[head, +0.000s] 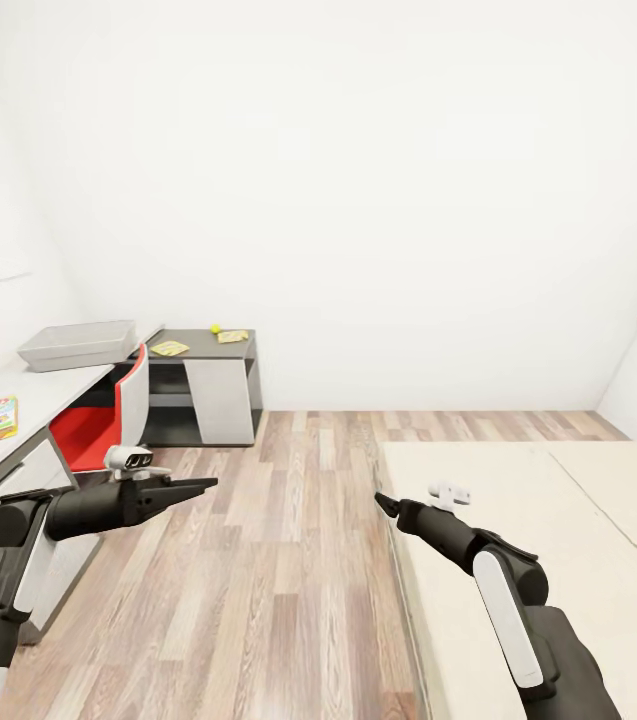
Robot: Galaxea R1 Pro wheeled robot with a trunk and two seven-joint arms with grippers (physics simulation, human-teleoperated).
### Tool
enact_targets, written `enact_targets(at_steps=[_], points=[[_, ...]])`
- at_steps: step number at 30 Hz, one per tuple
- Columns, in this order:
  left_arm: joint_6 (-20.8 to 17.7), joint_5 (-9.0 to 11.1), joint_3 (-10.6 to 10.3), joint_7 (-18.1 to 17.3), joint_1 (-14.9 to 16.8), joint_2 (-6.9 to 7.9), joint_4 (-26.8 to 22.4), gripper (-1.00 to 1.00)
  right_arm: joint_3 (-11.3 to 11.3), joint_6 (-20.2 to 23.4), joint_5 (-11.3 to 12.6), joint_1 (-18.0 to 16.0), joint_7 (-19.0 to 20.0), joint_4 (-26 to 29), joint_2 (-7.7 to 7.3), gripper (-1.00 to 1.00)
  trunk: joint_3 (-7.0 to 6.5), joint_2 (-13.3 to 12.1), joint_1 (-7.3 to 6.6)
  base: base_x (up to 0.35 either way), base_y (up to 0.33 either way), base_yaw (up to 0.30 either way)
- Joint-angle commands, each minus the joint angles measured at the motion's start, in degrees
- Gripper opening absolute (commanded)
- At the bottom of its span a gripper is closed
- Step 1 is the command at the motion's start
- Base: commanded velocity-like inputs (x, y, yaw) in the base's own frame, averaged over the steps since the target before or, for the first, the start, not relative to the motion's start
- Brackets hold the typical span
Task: Put all the toys in the child's room - the three board games (two on the bed and one on the table), the two jigsaw puzzles on the table, and the tennis ball on the table - inside the toy box on the table in the child's room.
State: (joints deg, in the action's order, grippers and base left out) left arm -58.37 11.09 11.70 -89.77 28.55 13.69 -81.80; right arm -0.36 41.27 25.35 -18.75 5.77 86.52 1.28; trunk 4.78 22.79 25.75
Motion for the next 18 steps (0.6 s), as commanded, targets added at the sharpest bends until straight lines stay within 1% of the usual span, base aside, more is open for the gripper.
enact_targets(at_steps=[1,18], points=[[-0.6,0.0,0.0,-0.2,0.0,0.02,0.0,1.00,-0.1,0.3,-0.1,-0.1,0.2,0.1,0.04,1.00,0.13,0.1,0.04,0.000,0.179,0.000],[-0.6,0.0,0.0,-0.2,0.1,0.02,0.0,1.00,-0.1,0.3,-0.1,-0.1,0.2,0.1,0.04,1.00,0.13,0.1,0.04,0.000,0.191,0.000]])
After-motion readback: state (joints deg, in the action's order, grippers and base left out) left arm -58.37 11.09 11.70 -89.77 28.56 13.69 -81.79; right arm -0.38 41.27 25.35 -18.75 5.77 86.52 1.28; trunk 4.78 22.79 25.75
